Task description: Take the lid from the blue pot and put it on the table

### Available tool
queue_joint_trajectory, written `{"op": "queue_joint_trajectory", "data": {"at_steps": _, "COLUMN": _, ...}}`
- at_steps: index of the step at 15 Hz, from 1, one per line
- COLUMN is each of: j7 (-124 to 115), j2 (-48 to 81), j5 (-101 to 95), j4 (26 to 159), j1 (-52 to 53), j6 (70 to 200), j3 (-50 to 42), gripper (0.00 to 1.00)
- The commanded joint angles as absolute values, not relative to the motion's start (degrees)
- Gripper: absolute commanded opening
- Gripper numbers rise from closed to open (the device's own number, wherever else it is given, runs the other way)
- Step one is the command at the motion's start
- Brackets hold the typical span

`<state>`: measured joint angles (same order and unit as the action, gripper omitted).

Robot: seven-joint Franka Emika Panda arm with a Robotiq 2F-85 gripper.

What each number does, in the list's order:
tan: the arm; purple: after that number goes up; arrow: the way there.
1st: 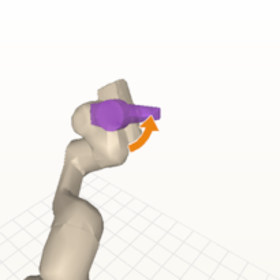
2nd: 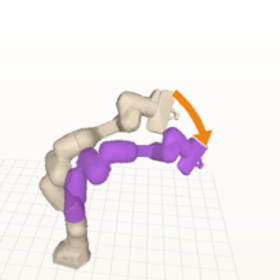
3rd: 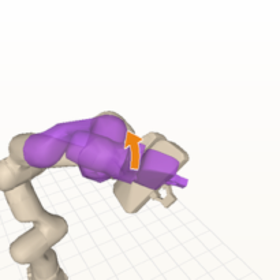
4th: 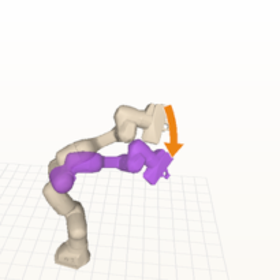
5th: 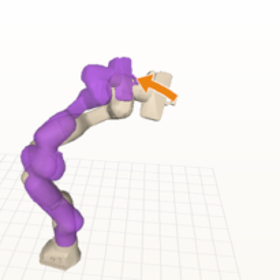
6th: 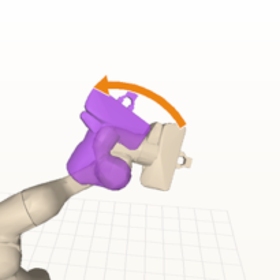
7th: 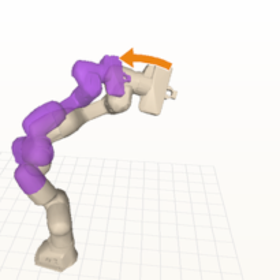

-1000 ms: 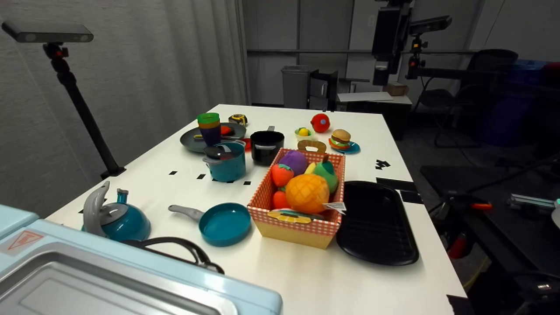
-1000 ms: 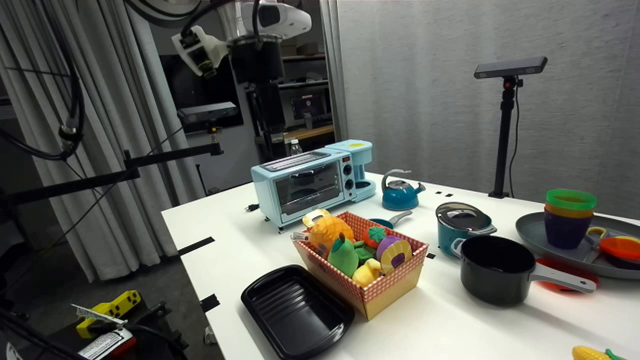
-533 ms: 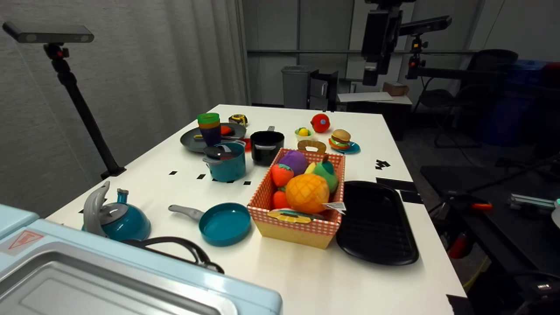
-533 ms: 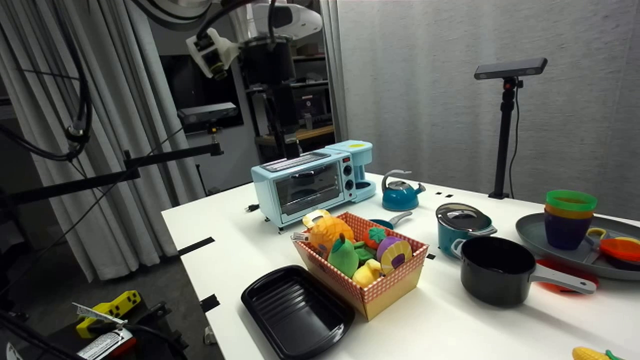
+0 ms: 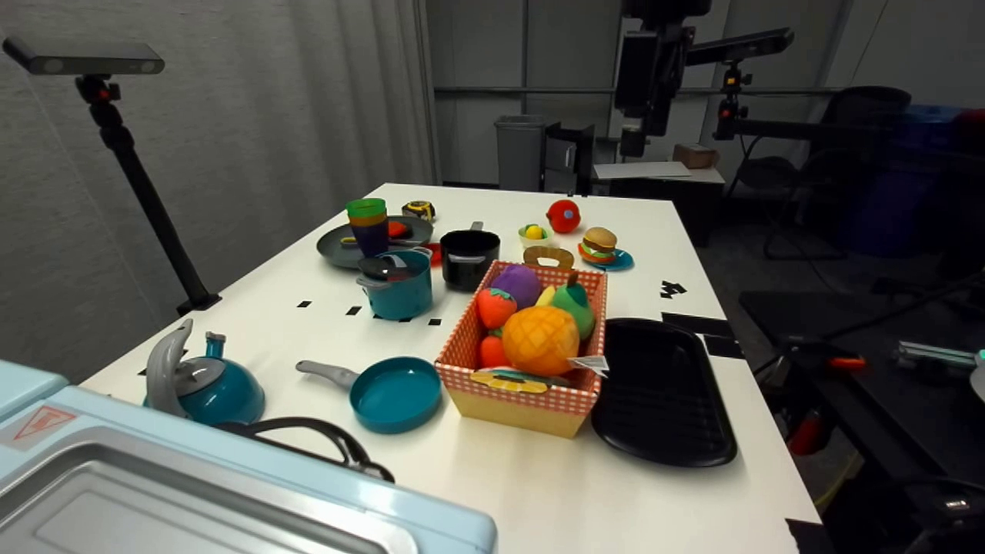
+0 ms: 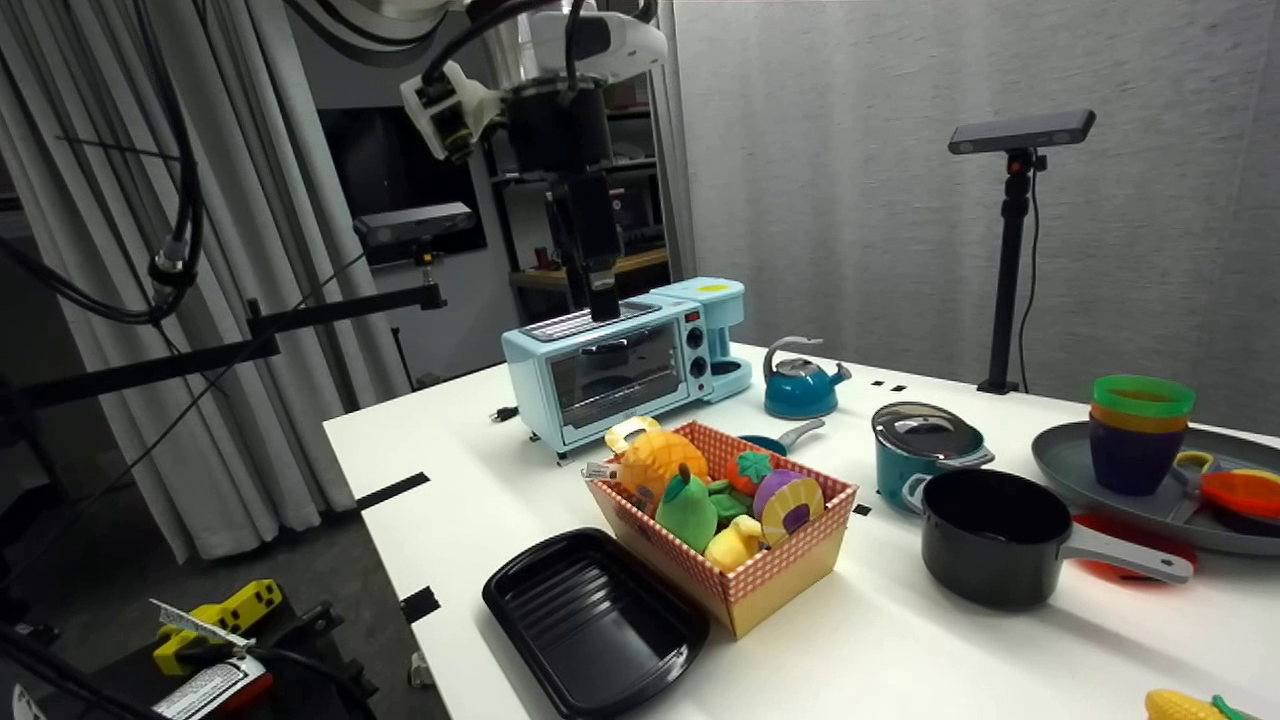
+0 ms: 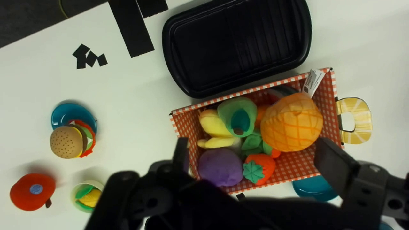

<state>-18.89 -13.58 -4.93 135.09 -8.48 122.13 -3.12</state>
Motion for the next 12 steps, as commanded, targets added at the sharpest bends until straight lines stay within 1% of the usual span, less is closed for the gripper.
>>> {"op": "queue_joint_trajectory", "data": {"at_steps": 1, "j7": -18.89, "j2": -13.57, "j5": -4.96, "j4": 135.01, "j1": -8.33, "j6": 122.02, "j3": -3.27, "gripper": 1.00}}
{"op": "queue_joint_trajectory", "data": {"at_steps": 9, "j7": -14.10, "j2": -13.17, "j5": -1.95, "j4": 134.96, "j1": -7.50, "j6": 121.74, "j3": -4.03, "gripper": 1.00}}
{"op": "queue_joint_trajectory", "data": {"at_steps": 10, "j7": -12.00, "j2": -6.84, "j5": -1.37, "j4": 129.40, "j1": -7.66, "j6": 122.67, "j3": -4.69, "gripper": 1.00}}
{"op": "queue_joint_trajectory", "data": {"at_steps": 12, "j7": -9.72, "j2": -3.95, "j5": 0.27, "j4": 126.50, "j1": -7.59, "j6": 122.64, "j3": -5.23, "gripper": 1.00}}
